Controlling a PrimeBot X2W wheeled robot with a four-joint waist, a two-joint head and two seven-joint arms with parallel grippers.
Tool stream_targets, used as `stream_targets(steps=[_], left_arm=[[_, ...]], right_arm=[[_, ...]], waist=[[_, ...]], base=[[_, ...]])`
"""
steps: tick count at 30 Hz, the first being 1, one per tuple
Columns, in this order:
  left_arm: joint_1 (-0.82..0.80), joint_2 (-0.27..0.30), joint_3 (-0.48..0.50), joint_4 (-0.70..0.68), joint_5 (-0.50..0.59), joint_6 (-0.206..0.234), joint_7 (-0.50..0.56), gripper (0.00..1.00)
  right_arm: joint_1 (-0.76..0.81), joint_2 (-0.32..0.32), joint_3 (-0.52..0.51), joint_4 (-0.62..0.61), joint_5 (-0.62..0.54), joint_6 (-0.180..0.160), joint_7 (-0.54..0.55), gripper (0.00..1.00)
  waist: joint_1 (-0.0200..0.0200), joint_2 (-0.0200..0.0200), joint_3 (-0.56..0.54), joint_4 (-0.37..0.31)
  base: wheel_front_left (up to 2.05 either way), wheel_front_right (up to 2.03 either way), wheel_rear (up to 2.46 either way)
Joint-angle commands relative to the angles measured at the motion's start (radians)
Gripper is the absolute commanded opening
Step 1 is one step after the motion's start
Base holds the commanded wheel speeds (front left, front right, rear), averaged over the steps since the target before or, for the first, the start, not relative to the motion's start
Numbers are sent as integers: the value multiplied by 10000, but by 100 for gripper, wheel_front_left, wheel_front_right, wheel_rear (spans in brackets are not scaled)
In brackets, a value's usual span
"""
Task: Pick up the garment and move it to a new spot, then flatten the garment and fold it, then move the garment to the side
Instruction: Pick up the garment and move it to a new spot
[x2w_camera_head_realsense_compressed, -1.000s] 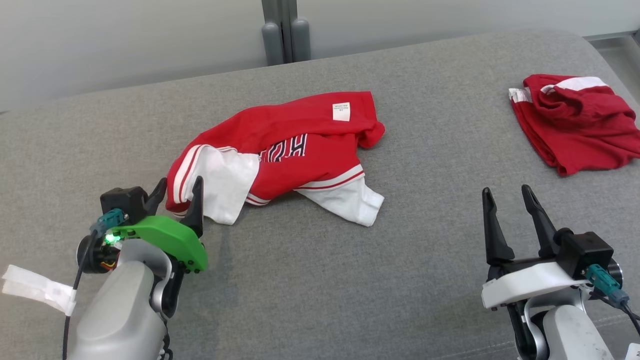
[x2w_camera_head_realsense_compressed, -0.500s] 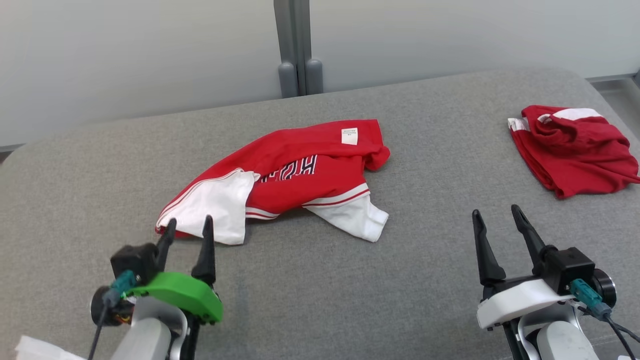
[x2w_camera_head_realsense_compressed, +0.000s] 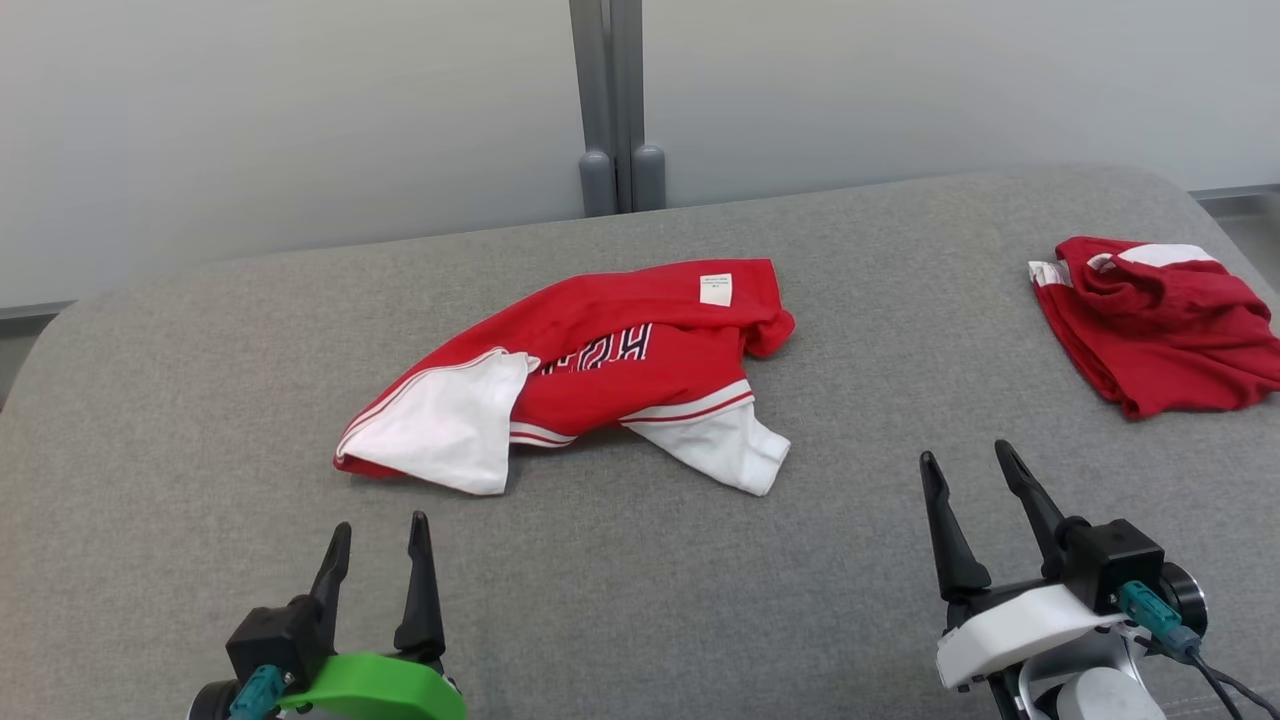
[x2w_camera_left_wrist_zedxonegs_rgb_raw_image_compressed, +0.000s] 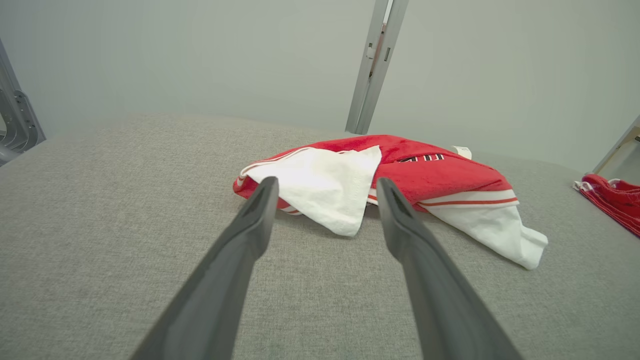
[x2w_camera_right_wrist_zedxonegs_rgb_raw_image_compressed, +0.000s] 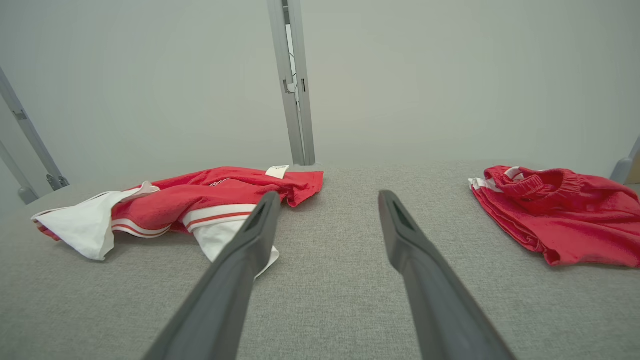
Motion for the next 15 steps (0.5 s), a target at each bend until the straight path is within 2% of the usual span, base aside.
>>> stream_targets(steps=[1, 15], left_arm=[[179, -12, 123, -72, 123, 28, -1, 100], [285, -267, 475, -109, 424, -241, -2, 100]], right_arm=[[16, -28, 18, 29, 113, -15, -30, 100], [-133, -30, 57, 155, 378, -15, -49, 100]], waist=[[1, 0, 7, 40], [1, 0, 86, 274]], base=[[0, 0, 0], [0, 0, 0]])
